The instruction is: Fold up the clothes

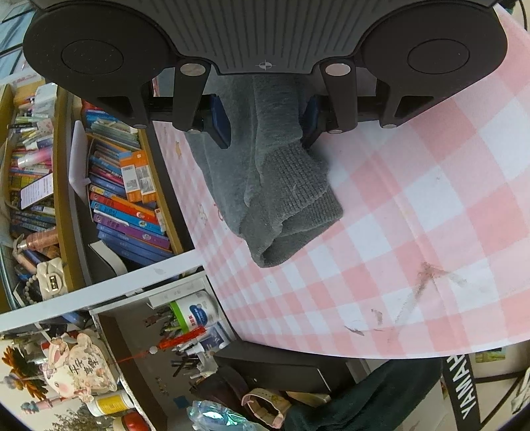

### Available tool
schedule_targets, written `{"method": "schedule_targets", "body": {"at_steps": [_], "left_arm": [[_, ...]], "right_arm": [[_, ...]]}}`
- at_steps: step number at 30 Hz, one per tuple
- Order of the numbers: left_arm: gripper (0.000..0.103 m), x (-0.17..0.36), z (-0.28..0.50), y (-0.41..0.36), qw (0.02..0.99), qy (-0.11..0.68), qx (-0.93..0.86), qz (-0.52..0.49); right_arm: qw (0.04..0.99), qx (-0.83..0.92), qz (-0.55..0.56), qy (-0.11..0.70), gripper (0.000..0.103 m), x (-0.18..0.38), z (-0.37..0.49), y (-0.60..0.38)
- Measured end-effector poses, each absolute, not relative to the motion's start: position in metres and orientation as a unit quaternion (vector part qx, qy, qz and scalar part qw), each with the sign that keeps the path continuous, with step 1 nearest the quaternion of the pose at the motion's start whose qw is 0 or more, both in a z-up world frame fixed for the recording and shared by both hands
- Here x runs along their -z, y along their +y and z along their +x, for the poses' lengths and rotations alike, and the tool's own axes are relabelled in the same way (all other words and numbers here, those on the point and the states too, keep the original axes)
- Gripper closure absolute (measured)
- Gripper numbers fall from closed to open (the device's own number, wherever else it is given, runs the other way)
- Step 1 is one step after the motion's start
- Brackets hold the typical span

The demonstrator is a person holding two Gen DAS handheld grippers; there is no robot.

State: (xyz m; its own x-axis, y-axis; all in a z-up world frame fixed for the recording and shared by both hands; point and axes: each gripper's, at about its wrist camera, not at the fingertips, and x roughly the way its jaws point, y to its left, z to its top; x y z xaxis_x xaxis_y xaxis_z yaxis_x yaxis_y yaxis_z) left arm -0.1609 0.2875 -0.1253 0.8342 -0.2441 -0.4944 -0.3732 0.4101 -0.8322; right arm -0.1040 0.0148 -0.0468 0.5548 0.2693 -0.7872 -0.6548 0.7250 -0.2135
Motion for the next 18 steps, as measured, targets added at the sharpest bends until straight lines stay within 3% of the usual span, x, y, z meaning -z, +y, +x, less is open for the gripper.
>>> {"method": "schedule_targets", "body": {"at_steps": [6,9,12,18], "left_arm": [[0.058,0.129,-0.16,0.289,0.779,0.276,-0.044,-0.561],[0.064,0.127,-0.155,0.286,0.784,0.278,-0.05,-0.552],[0.082,0.128,-0.152,0.288,0.778,0.284,-0.054,-0.557],[0.089,0.103,-0.147,0.278,0.81,0.265,-0.03,-0.523]], "right_arm": [[0.841,-0.276,-0.268,0.381,0.031,0.052,-0.126,0.008],[0.841,-0.277,-0.266,0.381,0.031,0.053,-0.125,0.008],[0.843,-0.282,-0.26,0.377,0.031,0.055,-0.126,0.005],[0.843,-0.293,-0.242,0.38,0.03,0.055,-0.124,0.0]]}}
